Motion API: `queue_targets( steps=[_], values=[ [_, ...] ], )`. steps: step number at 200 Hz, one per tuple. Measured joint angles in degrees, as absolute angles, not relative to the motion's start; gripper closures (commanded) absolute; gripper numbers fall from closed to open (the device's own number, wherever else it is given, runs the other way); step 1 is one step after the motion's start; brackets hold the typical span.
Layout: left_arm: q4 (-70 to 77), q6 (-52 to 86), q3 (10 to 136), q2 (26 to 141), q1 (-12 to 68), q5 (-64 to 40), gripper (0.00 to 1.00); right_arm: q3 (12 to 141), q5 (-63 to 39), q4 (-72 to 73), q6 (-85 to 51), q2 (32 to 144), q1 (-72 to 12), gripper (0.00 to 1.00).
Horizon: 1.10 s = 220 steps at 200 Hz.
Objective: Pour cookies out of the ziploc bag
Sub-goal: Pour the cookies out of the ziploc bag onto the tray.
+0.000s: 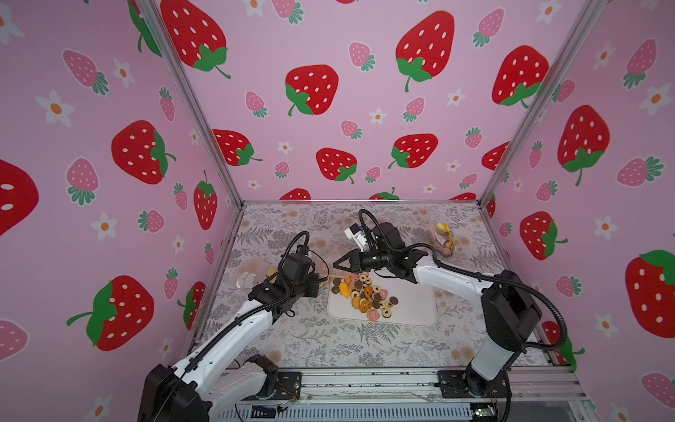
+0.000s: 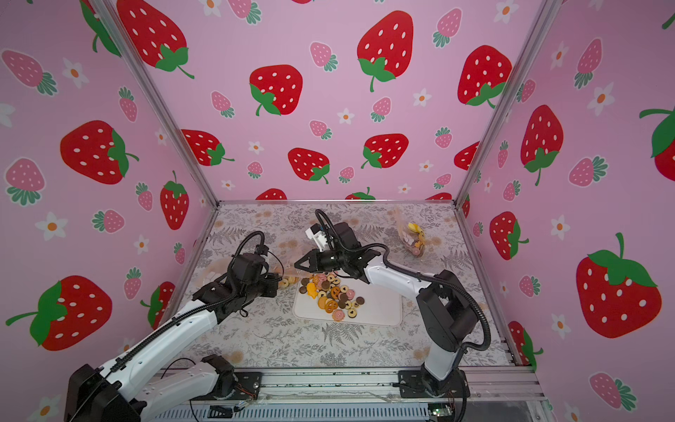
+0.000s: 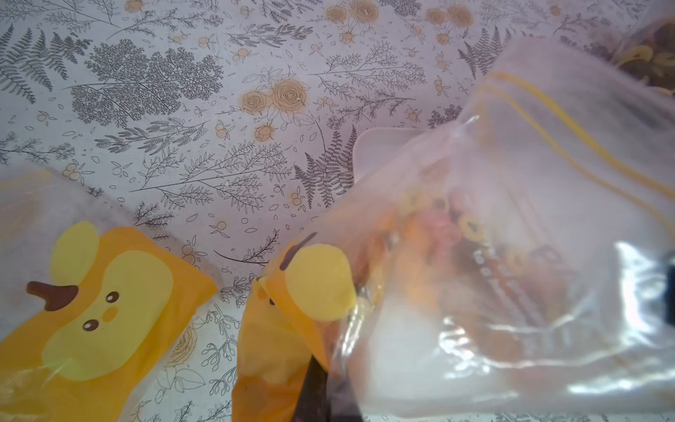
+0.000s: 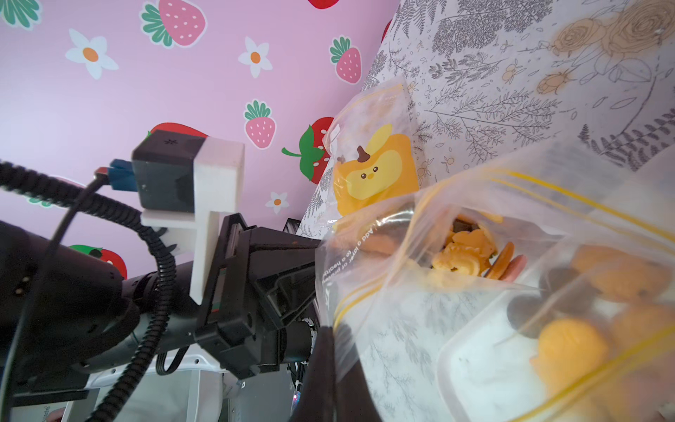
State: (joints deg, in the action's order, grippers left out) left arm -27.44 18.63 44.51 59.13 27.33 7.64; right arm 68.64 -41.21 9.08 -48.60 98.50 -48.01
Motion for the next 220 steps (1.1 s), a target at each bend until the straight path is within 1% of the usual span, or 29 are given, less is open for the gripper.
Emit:
queue_targets(
  steps=[73, 106, 151, 220],
  values=[
    [-38.0, 16.9, 50.7, 57.8, 29.1, 1.5, 1.0, 60.2, -40.0, 9.5, -49.8, 90.7, -48.3, 1.0],
    [-40.8, 16.4, 54.3, 61.8, 32.0, 0.1, 1.0, 55.3, -38.5, 9.5, -50.2, 86.0, -47.7, 1.0],
    [-38.0, 16.0, 55.1, 68.5, 35.1, -2.1, 1.0, 50.4, -36.7, 7.5, -50.3, 81.4, -44.6, 1.0],
    [-30.8, 14.7, 57.2, 78.6, 35.4, -4.3, 1.0, 48.6, -34.1, 3.2, -49.3, 81.4, -41.1, 1.0]
  ],
)
